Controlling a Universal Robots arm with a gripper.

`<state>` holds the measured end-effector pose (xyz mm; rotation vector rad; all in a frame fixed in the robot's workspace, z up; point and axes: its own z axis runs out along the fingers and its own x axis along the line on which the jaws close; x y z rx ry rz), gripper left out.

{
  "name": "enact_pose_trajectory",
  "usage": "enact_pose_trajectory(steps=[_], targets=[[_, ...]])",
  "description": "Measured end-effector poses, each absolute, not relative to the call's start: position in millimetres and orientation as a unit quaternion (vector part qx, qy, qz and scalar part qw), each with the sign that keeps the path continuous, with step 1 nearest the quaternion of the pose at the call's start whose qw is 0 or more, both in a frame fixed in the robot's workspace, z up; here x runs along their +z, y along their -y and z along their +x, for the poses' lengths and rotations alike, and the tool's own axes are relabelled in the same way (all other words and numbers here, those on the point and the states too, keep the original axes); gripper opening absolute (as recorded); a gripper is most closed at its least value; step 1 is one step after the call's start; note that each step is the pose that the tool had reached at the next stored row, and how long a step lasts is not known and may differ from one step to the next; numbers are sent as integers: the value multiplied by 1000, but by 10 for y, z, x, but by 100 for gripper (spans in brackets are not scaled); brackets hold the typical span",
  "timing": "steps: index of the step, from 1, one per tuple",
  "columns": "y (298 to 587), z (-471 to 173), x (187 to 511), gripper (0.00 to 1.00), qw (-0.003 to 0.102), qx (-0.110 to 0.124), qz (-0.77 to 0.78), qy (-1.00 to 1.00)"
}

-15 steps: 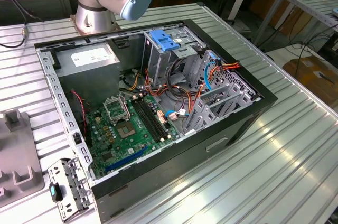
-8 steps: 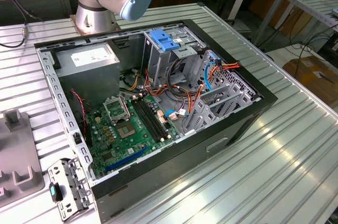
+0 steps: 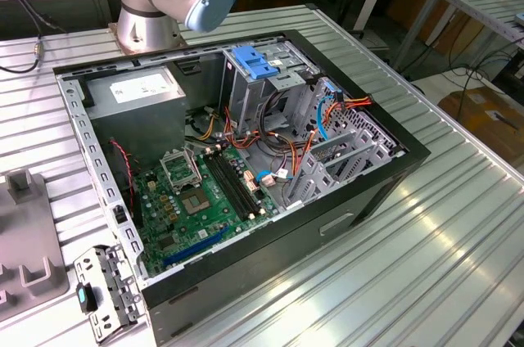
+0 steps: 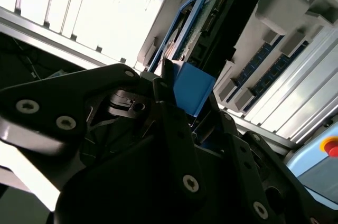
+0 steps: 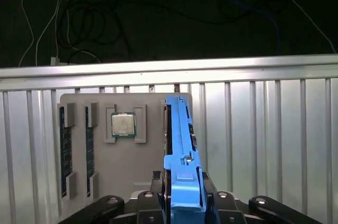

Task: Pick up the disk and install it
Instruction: 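Pick up the disk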

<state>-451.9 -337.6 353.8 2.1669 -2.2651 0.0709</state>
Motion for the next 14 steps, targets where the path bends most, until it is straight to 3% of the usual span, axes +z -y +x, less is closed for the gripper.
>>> enact_pose_trajectory(steps=[14], targets=[[3293,-4590,3542,37,-15,49,692,720]])
